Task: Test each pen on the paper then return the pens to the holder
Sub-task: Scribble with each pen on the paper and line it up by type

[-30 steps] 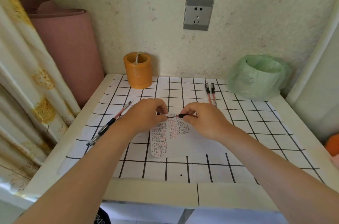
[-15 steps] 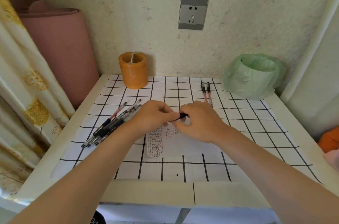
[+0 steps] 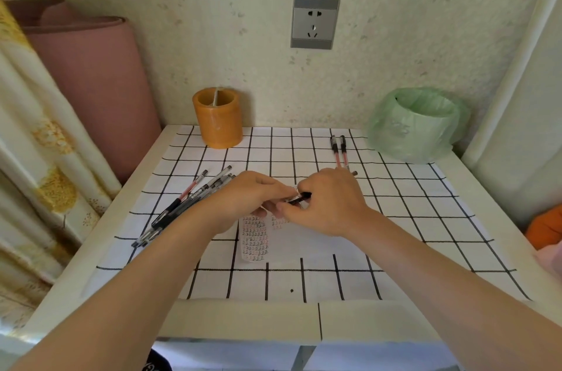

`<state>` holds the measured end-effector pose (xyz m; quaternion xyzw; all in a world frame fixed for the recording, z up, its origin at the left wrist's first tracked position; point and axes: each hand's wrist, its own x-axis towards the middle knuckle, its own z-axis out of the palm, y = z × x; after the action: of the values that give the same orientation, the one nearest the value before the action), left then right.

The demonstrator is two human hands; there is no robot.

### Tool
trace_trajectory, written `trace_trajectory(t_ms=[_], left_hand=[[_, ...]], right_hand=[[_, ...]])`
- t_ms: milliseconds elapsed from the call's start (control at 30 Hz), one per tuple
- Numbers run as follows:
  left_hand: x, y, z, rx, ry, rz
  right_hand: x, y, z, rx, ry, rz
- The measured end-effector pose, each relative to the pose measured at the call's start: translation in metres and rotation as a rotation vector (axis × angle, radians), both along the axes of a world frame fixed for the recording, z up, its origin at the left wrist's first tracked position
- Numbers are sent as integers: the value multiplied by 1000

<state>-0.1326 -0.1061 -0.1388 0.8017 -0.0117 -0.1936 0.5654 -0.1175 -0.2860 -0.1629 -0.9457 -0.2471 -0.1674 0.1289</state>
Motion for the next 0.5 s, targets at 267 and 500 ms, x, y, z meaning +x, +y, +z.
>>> trace_trajectory(t_ms=[267, 500], left_hand=[[1, 6, 1, -22, 61, -81], [3, 3, -3, 89, 10, 32]], right_hand=[[1, -1, -4, -36, 75, -55], [4, 2, -8, -3, 173, 4]])
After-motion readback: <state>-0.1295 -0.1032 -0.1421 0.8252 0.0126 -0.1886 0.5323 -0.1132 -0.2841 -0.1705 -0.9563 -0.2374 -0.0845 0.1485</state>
